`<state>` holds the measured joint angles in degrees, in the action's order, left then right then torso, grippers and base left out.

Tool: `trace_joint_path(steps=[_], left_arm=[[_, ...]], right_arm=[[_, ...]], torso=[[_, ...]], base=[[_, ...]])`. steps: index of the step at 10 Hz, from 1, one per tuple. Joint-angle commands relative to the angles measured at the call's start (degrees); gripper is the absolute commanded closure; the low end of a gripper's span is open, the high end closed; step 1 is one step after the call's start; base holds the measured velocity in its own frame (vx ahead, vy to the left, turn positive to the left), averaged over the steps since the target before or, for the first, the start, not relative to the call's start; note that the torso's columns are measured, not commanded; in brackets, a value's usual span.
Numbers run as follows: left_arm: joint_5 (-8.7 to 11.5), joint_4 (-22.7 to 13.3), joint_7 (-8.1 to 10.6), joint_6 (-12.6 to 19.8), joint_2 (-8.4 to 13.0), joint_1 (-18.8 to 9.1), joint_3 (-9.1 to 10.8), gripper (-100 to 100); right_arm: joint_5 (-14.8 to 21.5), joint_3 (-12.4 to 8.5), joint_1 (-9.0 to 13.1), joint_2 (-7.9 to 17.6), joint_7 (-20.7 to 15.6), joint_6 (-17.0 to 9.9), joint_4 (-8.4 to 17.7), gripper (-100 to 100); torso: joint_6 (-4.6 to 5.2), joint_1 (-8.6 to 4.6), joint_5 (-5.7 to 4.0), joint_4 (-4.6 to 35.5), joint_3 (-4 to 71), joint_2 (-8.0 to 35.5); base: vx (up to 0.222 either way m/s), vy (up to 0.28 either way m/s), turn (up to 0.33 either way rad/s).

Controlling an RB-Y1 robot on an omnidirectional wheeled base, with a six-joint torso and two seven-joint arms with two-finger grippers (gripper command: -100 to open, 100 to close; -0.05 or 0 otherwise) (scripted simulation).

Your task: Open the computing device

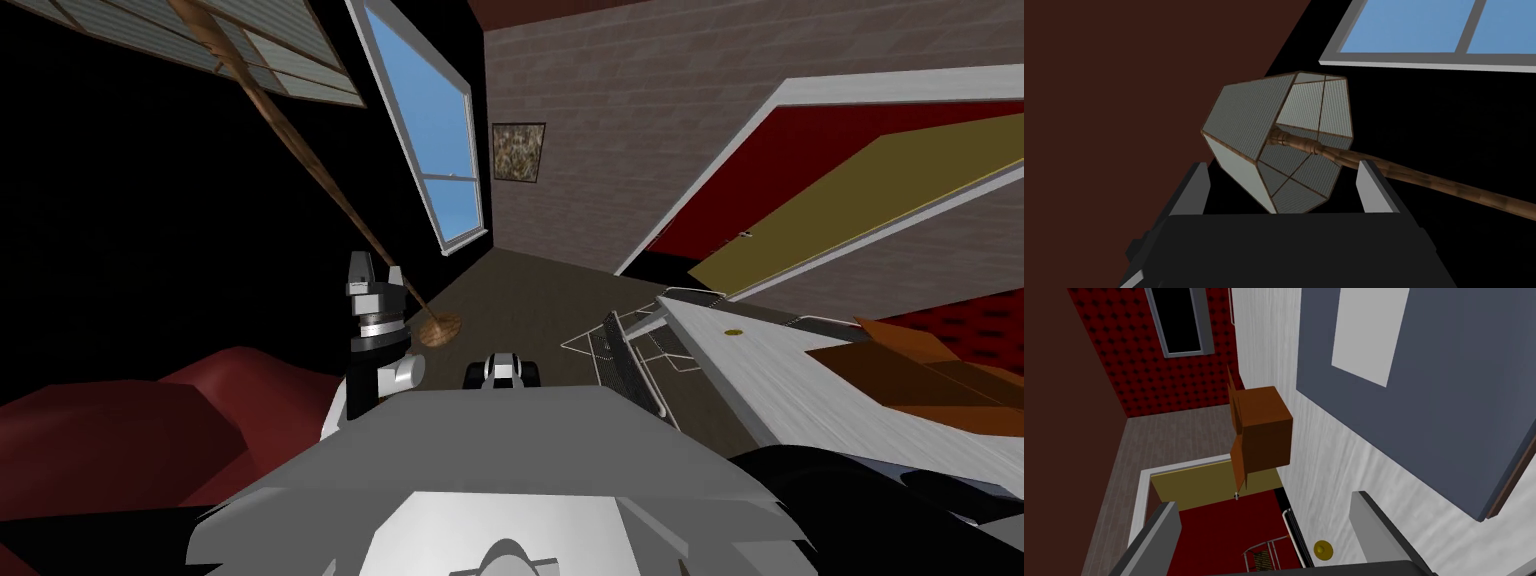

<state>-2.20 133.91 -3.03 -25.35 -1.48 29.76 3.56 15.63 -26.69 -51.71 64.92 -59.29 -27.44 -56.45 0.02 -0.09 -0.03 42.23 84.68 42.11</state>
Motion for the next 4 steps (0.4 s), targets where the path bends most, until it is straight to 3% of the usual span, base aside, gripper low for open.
trace_joint_path(steps=[1,4], left_arm=[[0.0,0.0,0.0,0.0,0.0,0.0,0.0,0],[0.0,0.0,0.0,0.0,0.0,0.0,0.0,0]], right_arm=[[0.0,0.0,0.0,0.0,0.0,0.0,0.0,0],[0.0,0.0,0.0,0.0,0.0,0.0,0.0,0]], torso=[[-0.02,0.04,0.01,0.01,-0.03,0.05],[-0.01,0.1,0.04,0.06,-0.12,0.2]], base=[[0.0,0.0,0.0],[0.0,0.0,0.0]])
